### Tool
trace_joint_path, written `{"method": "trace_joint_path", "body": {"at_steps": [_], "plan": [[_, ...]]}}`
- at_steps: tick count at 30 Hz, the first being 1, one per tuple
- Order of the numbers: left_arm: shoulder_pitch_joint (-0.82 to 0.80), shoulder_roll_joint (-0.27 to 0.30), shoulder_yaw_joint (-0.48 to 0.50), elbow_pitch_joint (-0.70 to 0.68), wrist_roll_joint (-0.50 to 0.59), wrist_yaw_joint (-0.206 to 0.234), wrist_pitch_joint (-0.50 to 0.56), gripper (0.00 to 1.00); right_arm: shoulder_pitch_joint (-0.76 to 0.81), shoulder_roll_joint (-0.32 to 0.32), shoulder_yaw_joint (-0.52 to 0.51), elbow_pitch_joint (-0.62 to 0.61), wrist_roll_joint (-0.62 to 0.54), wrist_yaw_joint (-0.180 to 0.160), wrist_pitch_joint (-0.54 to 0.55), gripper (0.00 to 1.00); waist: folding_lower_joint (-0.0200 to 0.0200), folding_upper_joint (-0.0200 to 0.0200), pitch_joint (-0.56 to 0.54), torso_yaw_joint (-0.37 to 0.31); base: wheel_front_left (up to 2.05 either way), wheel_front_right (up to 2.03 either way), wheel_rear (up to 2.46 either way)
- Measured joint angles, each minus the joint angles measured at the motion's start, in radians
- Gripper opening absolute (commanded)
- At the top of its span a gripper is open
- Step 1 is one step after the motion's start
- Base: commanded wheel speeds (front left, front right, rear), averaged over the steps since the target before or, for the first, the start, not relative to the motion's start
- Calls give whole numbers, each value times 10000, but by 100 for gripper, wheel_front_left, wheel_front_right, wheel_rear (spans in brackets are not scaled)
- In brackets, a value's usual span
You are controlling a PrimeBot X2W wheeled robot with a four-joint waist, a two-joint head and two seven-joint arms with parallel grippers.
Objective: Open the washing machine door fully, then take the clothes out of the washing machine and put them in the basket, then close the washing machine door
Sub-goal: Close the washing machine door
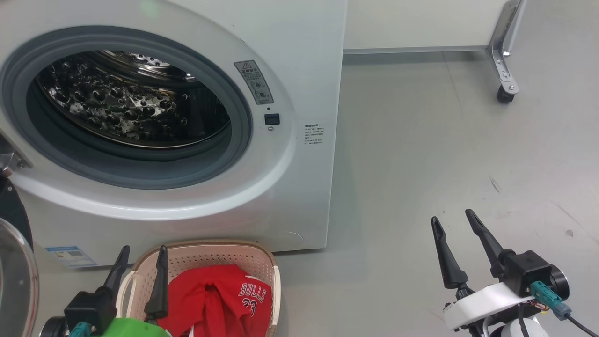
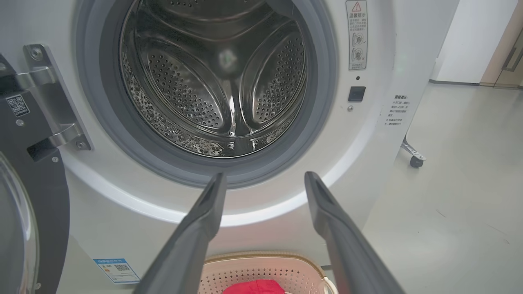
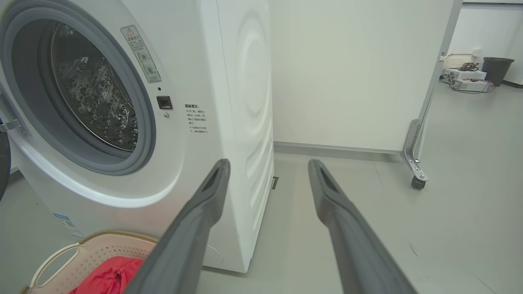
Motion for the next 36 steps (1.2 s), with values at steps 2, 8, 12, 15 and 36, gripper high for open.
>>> {"method": "trace_joint_path", "body": {"at_steps": [2,8,12,15,36], "plan": [[37,0,8,15,-40,0,0,100,0,2,0,0,0,2,0,100,0,0,-5,11,-15,15,0],[39,-6,6,33,-109,0,0,100,5,4,0,2,-2,2,0,100,0,0,-15,32,-31,31,0],[41,-6,4,33,-127,0,0,100,11,6,0,2,-2,4,0,100,0,0,-16,38,-52,52,0],[42,-8,2,33,-138,0,0,100,17,12,0,2,-2,4,0,100,0,0,-16,40,-66,66,0],[43,-10,-113,-40,-236,0,0,100,30,52,-13,8,-2,13,0,100,0,0,-23,45,-112,112,0]]}}
